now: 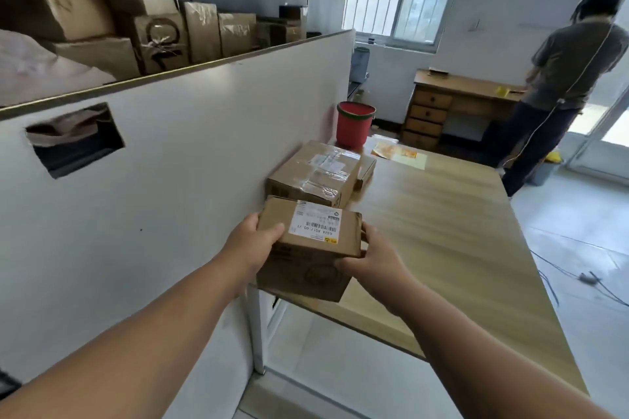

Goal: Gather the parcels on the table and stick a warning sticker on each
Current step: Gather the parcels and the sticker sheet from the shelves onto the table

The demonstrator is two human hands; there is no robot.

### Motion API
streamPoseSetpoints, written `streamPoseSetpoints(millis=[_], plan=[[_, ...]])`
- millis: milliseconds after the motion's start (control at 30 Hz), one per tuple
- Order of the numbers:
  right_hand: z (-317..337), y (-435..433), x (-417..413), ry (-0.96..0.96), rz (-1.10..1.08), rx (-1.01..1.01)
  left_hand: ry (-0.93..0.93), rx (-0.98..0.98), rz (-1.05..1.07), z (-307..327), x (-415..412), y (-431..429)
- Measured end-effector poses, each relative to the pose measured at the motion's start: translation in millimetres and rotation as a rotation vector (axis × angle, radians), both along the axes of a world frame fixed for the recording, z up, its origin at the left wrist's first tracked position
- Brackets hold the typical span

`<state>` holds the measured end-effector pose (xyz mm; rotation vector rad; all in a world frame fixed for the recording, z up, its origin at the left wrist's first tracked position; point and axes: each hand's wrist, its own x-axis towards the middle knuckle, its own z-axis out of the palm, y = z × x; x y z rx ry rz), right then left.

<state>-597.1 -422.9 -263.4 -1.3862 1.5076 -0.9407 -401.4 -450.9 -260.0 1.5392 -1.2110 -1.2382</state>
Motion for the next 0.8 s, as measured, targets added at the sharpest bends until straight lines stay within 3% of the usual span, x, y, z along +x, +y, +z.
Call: streamPoseSetpoints(millis=[200,300,800], plan=[[-12,-95,24,0.035,0.015,0.006,-0.112,0.016,-0.029,-25,30,-106],[-24,-132,29,0.044,0.017,0.021,-0.060,0.043,-0.022,-36,34,-140],[-83,-228,4,0.164,0.227,0.104,-0.190,0.108,0.165,-77,13,-204]])
